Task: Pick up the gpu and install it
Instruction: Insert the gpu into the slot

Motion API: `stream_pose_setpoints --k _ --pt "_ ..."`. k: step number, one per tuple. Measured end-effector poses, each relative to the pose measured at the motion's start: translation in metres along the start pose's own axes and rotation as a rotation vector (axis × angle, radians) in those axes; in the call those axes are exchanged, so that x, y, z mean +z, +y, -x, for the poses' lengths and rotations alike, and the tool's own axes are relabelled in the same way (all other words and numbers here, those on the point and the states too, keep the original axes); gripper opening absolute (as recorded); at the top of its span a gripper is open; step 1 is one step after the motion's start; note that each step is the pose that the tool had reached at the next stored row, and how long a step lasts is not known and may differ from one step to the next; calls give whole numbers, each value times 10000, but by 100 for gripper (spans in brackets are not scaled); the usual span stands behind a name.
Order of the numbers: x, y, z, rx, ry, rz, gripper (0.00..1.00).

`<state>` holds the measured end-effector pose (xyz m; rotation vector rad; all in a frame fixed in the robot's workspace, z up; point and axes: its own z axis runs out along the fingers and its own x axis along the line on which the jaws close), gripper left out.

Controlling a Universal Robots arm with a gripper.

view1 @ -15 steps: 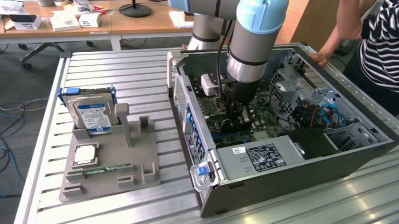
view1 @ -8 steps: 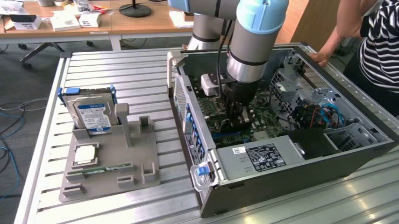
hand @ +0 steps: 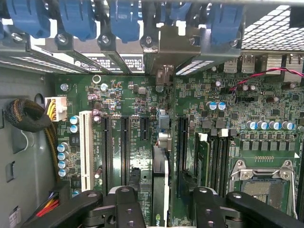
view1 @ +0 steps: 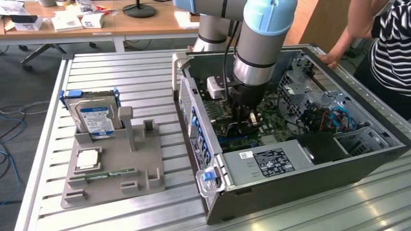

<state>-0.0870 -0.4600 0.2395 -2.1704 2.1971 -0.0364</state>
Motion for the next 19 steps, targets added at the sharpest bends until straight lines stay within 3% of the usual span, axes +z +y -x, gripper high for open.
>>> stream_pose_setpoints --k 8,19 --pt "-32 -2 1 0 1 0 46" --pt "-286 -15 6 0 -1 0 46"
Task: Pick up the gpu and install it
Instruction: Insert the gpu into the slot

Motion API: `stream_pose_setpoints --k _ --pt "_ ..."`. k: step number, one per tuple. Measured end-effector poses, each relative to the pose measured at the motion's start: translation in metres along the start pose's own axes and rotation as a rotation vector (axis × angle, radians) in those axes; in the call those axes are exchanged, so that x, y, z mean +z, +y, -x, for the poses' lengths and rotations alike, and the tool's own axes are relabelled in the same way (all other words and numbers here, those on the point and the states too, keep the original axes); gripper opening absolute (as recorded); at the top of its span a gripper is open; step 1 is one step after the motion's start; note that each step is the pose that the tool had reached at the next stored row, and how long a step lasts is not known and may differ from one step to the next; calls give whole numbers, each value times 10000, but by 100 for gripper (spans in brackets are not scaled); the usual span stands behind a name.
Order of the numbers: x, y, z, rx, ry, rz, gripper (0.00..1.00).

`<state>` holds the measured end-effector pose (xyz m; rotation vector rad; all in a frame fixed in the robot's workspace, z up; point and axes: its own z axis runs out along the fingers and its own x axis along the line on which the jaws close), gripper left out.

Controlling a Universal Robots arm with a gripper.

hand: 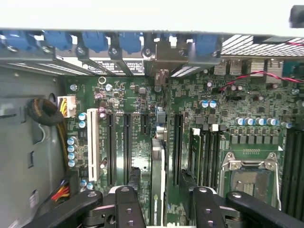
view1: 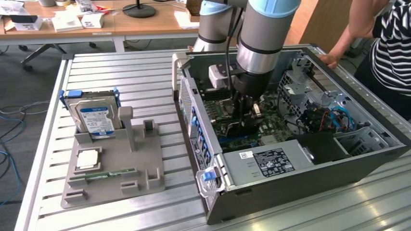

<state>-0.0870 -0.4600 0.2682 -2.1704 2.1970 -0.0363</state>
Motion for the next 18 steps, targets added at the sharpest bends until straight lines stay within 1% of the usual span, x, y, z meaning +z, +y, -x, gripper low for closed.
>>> stream_pose_setpoints --k 9,18 --pt "-247 -13 5 0 1 0 46" --pt "-396 -21 8 0 1 0 46"
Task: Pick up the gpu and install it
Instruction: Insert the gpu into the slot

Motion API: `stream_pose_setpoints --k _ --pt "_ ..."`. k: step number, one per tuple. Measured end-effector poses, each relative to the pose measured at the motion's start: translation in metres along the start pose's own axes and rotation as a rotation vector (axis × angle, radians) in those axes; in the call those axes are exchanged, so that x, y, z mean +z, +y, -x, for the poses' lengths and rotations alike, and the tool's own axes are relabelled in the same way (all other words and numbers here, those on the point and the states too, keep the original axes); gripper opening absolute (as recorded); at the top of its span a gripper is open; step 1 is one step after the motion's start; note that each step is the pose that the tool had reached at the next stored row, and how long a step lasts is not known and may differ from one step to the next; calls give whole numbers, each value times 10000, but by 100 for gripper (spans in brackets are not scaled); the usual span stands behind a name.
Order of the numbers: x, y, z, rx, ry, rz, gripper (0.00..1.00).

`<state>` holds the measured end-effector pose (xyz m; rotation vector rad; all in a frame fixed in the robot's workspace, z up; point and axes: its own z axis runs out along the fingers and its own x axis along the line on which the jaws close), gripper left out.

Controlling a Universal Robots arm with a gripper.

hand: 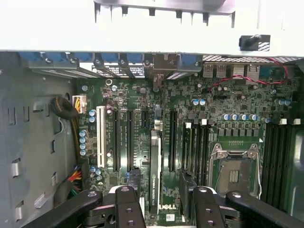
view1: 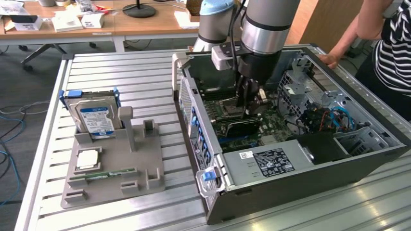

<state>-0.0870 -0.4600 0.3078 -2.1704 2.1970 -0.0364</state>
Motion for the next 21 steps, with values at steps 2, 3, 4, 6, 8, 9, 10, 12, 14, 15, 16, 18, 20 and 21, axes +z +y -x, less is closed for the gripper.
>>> stream_pose_setpoints --k 2,3,4,6,8,9,10,12,14,15,16,18,20,21 --pt "-25 -2 1 0 0 0 46" --pt "-30 -2 1 0 0 0 46" --pt "-30 -2 1 0 -1 -1 46" --pt "-30 -2 1 0 -1 0 46" --pt "-32 -4 1 -1 0 14 46" --pt "-37 -7 1 -2 3 52 46" --pt "-43 -10 1 1 3 104 46" --pt "-54 -18 2 4 2 204 46" --pt "-60 -19 1 7 3 245 46" --pt "-68 -20 1 7 7 261 46" --pt "-75 -21 2 7 6 277 46" --pt "-85 -22 2 9 5 298 46" --pt "-85 -22 2 10 3 298 46" --pt "-86 -22 2 9 5 299 46"
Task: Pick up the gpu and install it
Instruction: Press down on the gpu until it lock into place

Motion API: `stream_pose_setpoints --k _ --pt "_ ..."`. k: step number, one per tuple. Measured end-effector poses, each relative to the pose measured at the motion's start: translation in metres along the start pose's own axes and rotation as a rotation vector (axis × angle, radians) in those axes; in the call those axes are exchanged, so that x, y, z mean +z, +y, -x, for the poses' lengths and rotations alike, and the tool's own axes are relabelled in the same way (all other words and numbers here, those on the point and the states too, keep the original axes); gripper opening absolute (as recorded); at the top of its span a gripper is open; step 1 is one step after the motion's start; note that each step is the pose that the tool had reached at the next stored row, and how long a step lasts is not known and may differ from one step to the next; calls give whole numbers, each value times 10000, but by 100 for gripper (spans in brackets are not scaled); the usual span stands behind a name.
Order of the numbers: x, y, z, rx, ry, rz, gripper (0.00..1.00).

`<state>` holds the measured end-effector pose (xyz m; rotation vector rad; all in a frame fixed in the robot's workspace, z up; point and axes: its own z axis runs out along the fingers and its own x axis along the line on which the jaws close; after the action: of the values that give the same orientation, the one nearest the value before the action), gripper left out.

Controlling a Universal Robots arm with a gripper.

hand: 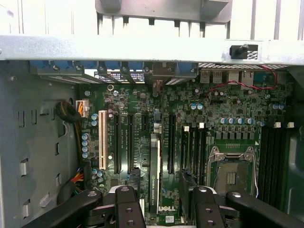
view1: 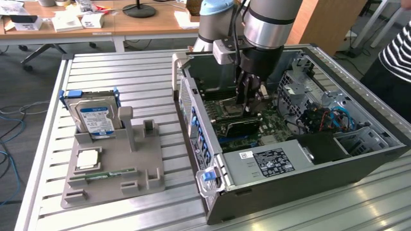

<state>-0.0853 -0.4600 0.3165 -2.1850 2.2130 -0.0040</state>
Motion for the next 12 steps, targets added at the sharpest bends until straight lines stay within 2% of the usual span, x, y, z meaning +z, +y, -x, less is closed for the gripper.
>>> stream_pose_setpoints --k 12 --pt "0 0 0 0 0 0 44"
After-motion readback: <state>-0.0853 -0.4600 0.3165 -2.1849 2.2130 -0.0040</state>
